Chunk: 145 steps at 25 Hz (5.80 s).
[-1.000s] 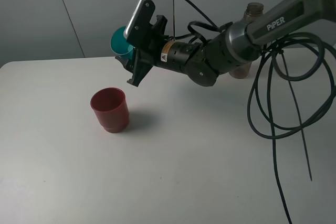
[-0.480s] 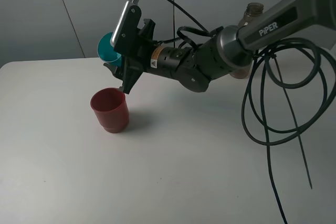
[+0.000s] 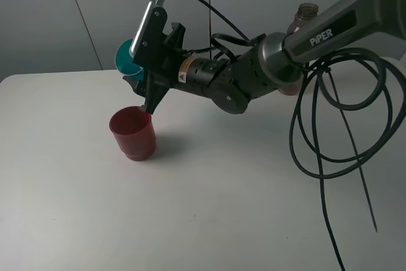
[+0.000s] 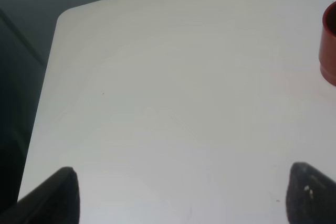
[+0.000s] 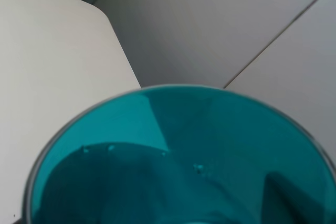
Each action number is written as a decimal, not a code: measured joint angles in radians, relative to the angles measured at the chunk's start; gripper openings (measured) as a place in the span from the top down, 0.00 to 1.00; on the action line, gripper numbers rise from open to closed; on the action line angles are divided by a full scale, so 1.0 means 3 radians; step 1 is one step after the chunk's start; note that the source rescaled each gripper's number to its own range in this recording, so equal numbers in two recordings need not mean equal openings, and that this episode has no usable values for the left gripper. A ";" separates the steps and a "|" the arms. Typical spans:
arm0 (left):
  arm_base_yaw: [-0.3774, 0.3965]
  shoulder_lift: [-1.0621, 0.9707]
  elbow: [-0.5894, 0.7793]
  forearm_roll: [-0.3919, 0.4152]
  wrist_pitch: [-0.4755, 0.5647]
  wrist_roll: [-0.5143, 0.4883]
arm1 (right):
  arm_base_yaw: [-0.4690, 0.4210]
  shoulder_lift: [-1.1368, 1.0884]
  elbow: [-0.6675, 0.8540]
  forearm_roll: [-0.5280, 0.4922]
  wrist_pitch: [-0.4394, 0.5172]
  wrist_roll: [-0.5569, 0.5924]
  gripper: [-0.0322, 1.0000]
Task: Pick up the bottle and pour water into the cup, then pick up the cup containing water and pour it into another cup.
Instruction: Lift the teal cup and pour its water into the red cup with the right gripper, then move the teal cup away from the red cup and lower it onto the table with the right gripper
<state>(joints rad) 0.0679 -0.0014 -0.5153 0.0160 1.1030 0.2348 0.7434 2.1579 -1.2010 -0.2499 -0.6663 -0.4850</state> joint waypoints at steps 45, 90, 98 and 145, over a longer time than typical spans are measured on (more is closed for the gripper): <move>0.0000 0.0000 0.0000 0.0000 0.0000 0.0006 | -0.0017 0.0238 -0.0099 0.0165 -0.0060 -0.1940 0.92; 0.0000 0.0000 0.0000 0.0000 0.0000 0.0012 | -0.0017 0.0238 -0.0125 -0.0373 -0.0349 -0.3688 0.92; 0.0000 0.0000 0.0000 0.0000 0.0000 0.0012 | -0.0017 0.0238 -0.0125 -0.0641 -0.0351 -0.3742 0.92; 0.0000 0.0000 0.0000 0.0000 0.0000 0.0012 | -0.0754 0.0435 -0.0100 0.0512 -0.0107 0.1617 0.92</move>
<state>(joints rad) 0.0679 -0.0014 -0.5153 0.0160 1.1030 0.2384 0.5172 2.2883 -1.2309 -0.0963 -0.6985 0.0000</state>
